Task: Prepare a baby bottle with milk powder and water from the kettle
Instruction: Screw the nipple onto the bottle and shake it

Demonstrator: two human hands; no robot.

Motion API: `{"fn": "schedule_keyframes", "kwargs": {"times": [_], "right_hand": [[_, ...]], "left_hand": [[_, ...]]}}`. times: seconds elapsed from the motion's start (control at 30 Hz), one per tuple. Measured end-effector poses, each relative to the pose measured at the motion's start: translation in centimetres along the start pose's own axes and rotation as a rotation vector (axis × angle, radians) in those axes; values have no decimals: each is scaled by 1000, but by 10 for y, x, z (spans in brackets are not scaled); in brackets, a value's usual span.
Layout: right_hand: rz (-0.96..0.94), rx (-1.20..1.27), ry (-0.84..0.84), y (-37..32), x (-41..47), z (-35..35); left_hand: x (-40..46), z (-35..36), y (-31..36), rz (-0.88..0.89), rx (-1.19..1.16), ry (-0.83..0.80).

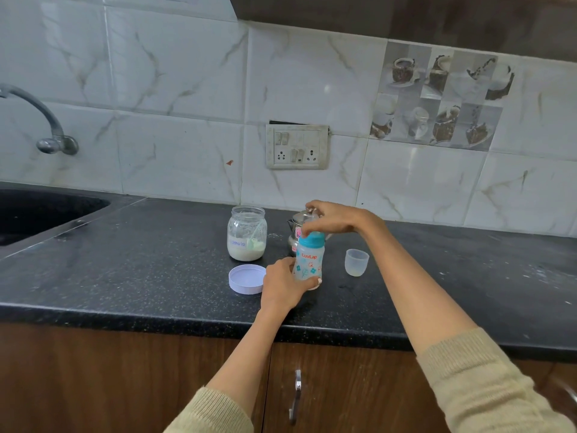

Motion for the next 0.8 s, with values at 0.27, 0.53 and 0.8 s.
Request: {"fn": "schedule_keyframes", "kwargs": {"times": [0.27, 0.53, 0.8], "right_hand": [[75, -220, 299, -1, -14, -10], [-26, -25, 14, 2, -5, -5], [47, -183, 151, 10, -6, 4]], "left_hand": [[-2, -4, 4, 24, -21, 23], [-1, -3, 2, 7, -11, 5], [-1, -4, 2, -9, 7, 11]]}}
Point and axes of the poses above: each hand's wrist, its own x-axis towards the middle knuckle, its own z-axis out of the palm, y = z × x, the point moved 8 cm from there along x, towards the middle knuckle, and after that the axes turned 12 degrees about x, right-handed, at the moved point
